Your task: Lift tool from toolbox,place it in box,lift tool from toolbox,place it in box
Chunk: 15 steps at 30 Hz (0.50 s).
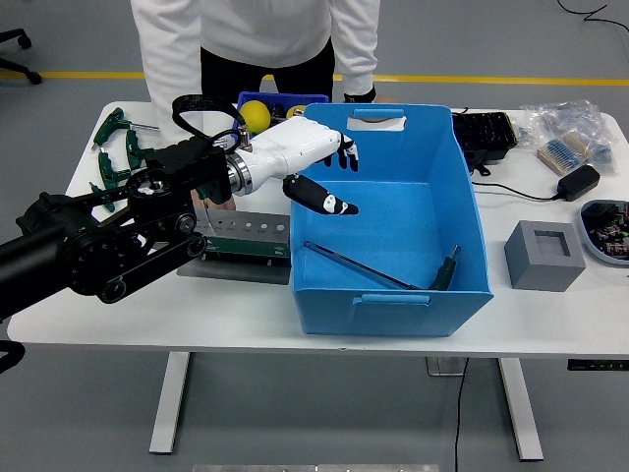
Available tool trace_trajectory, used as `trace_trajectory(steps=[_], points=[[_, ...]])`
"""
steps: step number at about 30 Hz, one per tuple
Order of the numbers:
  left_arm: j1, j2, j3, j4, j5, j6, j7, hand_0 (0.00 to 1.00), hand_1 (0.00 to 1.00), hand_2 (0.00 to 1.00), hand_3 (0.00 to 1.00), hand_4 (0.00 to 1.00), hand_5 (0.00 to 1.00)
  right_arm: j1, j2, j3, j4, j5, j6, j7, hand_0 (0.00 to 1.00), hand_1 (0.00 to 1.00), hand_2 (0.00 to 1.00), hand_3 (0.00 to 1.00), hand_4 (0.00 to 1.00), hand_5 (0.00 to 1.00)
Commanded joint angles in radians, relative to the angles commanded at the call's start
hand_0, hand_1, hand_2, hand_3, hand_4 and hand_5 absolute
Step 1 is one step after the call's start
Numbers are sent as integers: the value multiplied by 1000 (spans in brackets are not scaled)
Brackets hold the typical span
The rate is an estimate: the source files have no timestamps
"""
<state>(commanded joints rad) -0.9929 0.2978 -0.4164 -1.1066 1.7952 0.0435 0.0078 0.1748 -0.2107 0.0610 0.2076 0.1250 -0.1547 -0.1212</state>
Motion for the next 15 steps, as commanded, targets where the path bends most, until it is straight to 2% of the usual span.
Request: trace_trajectory(steps=[5,8,9,14,15], points=[[7,71,-17,21,3,-31,19,453,441,497,515,888,648,-1,0,-5,0,11,1,4,737,729,791,645,892,760],[3,106,3,38,10,-45,16,453,441,497,515,888,648,-2,0,-8,0,18,0,7,737,729,791,645,892,760],[2,112,10,41,13,-50,14,472,559,610,483,886,648,-2,0,-7,0,17,0,8,735,728,791,645,891,760],[3,139,49,61,16,-65,-6,472,559,610,483,886,648,0,0,-7,0,16,0,9,735,728,791,645,891,760],[4,142,57,63,16,-67,-11,500,588,639,515,890,643,0,0,-8,0,16,1,9,734,728,791,644,891,759]])
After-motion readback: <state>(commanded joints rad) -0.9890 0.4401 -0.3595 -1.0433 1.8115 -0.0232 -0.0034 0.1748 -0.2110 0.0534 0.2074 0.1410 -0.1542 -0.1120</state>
